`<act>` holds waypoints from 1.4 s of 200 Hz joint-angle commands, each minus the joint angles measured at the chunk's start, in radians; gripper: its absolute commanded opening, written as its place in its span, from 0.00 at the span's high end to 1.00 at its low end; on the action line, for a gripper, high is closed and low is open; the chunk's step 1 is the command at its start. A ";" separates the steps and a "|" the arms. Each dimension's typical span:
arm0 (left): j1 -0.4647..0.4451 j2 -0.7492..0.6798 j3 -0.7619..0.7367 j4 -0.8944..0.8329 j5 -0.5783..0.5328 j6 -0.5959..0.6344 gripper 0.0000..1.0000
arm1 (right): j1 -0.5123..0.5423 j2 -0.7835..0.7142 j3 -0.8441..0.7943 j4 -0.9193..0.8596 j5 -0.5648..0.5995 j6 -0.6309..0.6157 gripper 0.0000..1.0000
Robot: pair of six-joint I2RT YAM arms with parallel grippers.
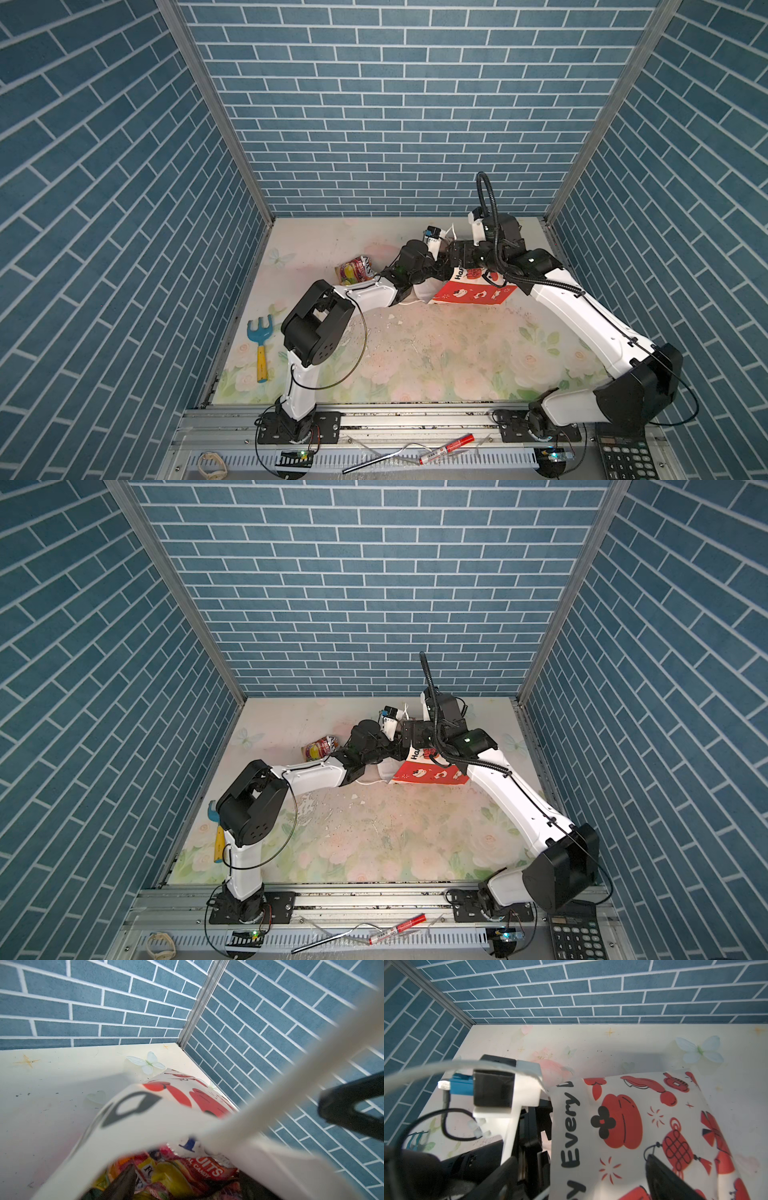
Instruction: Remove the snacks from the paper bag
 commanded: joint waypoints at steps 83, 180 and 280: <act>0.039 0.020 -0.041 0.008 0.036 0.003 0.15 | -0.180 -0.150 -0.107 -0.176 0.084 0.072 0.01; 0.089 0.083 -0.053 0.202 0.207 -0.180 0.16 | -0.417 -0.042 -0.238 0.058 -0.239 0.040 0.01; 0.086 0.161 -0.032 0.342 0.263 -0.227 0.12 | -0.500 0.170 -0.270 0.326 -0.497 0.072 0.02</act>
